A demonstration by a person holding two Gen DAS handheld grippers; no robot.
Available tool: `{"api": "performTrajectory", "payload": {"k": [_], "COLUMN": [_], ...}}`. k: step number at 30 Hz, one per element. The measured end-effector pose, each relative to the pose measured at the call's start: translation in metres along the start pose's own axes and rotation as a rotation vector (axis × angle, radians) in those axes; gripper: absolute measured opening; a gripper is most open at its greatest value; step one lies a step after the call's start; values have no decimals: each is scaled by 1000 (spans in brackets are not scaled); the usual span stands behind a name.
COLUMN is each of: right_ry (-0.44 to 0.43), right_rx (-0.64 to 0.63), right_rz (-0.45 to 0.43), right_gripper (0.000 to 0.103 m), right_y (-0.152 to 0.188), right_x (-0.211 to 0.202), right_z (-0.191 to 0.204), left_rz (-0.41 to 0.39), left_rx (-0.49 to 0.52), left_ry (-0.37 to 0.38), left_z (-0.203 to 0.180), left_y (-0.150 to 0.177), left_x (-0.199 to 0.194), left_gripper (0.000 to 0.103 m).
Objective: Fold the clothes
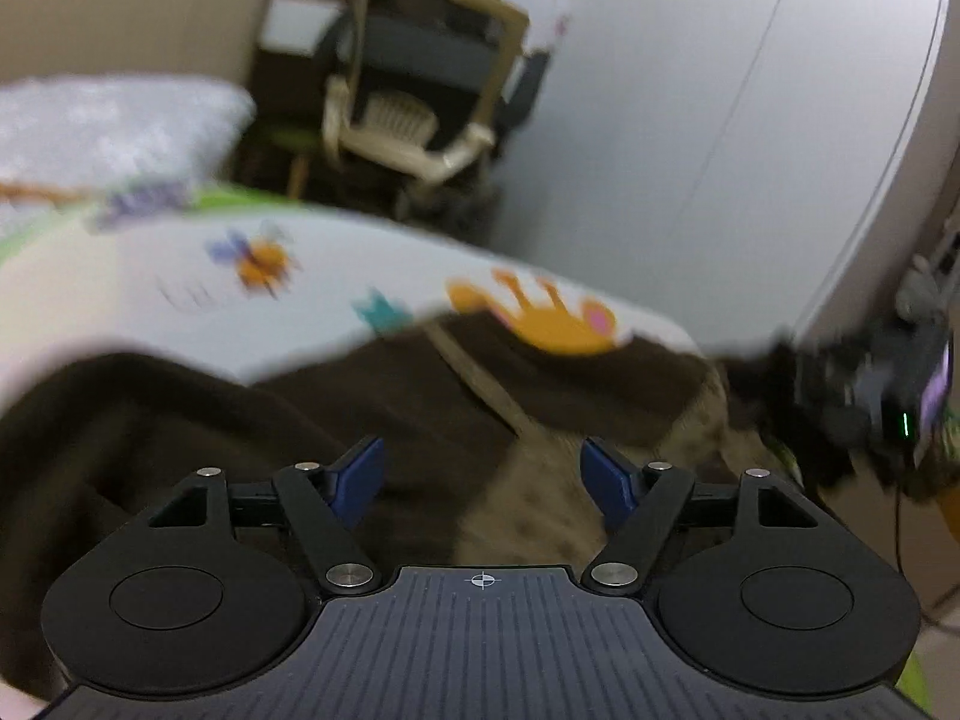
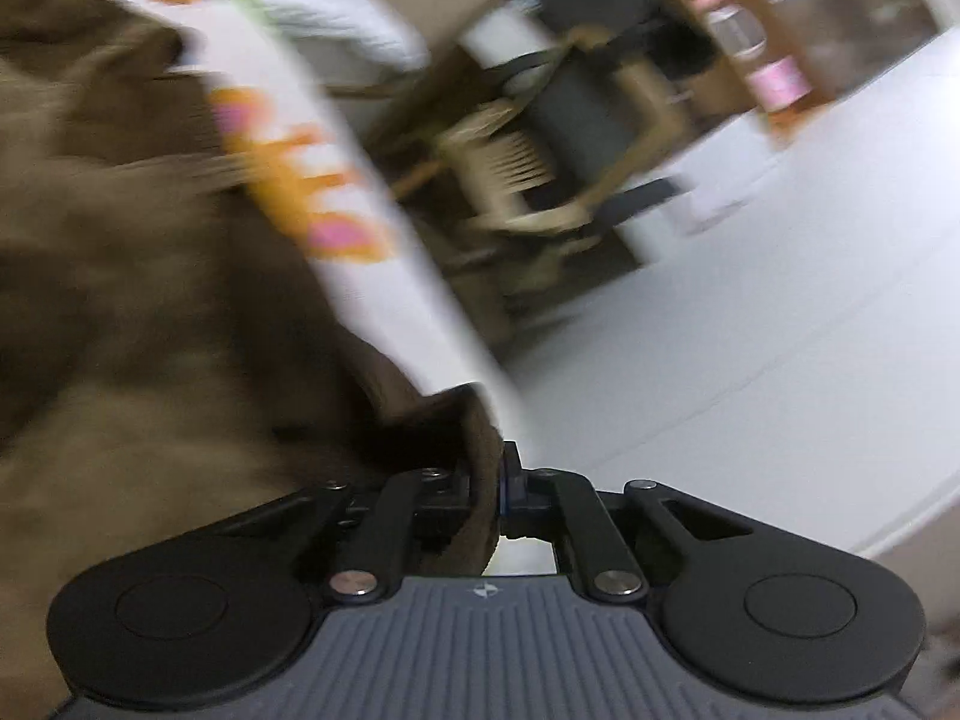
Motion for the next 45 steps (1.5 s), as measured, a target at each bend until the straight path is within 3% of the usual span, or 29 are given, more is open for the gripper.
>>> {"api": "performTrajectory", "payload": {"k": [3, 5, 6, 7, 8, 11, 12, 13, 14, 16, 17, 19, 20, 26, 29, 33, 36, 38, 40, 43, 45], "right_ry": [103, 80, 96, 119, 143, 299, 281, 246, 133, -197, -331, -527, -569, -760, -770, -872, -966, -1048, -1026, -911, -843], "right_rx": [50, 202, 214, 206, 198, -26, 38, 135, 320, 708, 828, 898, 895, 856, 784, 674, 710, 771, 834, 1028, 1067], "right_rz": [41, 127, 135, 133, 132, 94, 120, 155, 174, 154, 137, 113, 134, 310, 322, 320, 279, 294, 269, 41, -12], "right_gripper": [5, 8, 14, 27, 30, 33, 33, 33, 33, 33, 33, 36, 36, 45, 48, 49, 49, 56, 57, 56, 55], "right_y": [6, 12, 11, 10, 9, 9, 9, 9, 5, -7, -16, -38, -41, -47, -28, -30, -47, -62, -88, -119, -123], "right_x": [24, 37, 42, 47, 52, 74, 77, 79, 76, 52, 42, 30, 30, 39, 8, -31, -31, -16, 8, 22, 28], "right_z": [-27, -47, -51, -54, -57, -47, -52, -59, -67, -77, -76, -59, -45, 40, 58, 65, 66, 75, 75, 34, 21], "left_rz": [69, 75, 73, 72, 73, 71, 69, 65, 63, 58, 55, 48, 46, 51, 57, 66, 69, 68, 65, 44, 18], "left_rx": [-41, -27, -19, -16, -19, -27, -29, -30, -31, -29, -29, -26, -18, -30, -64, -90, -90, -102, -122, -157, -164], "left_ry": [26, 27, 28, 30, 33, 43, 46, 49, 53, 59, 63, 74, 71, 80, 102, 131, 134, 141, 148, 149, 137], "left_z": [-3, -4, -5, -6, -6, -4, -4, -4, -4, -4, -5, -8, -10, -11, -9, -10, -10, -7, -5, 2, 7], "left_y": [20, 28, 31, 31, 31, 33, 34, 34, 35, 35, 35, 35, 36, 38, 41, 41, 41, 41, 41, 38, 35], "left_x": [23, 26, 26, 25, 24, 22, 20, 18, 17, 16, 16, 16, 16, 11, 4, 2, 4, 5, 6, 3, 0], "left_gripper": [77, 77, 77, 77, 77, 77, 77, 77, 77, 77, 80, 87, 87, 87, 88, 94, 94, 94, 94, 94, 94]}}
Point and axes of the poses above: each gripper's, at about its wrist camera, not at the fingertips, and x roughly the way its jaws point, z to its left, y to its underside, the point moved 7 cm from there along x, roughly the way its jaws point, and after that the axes turned 8 degrees about x, right-handed, at the moved point
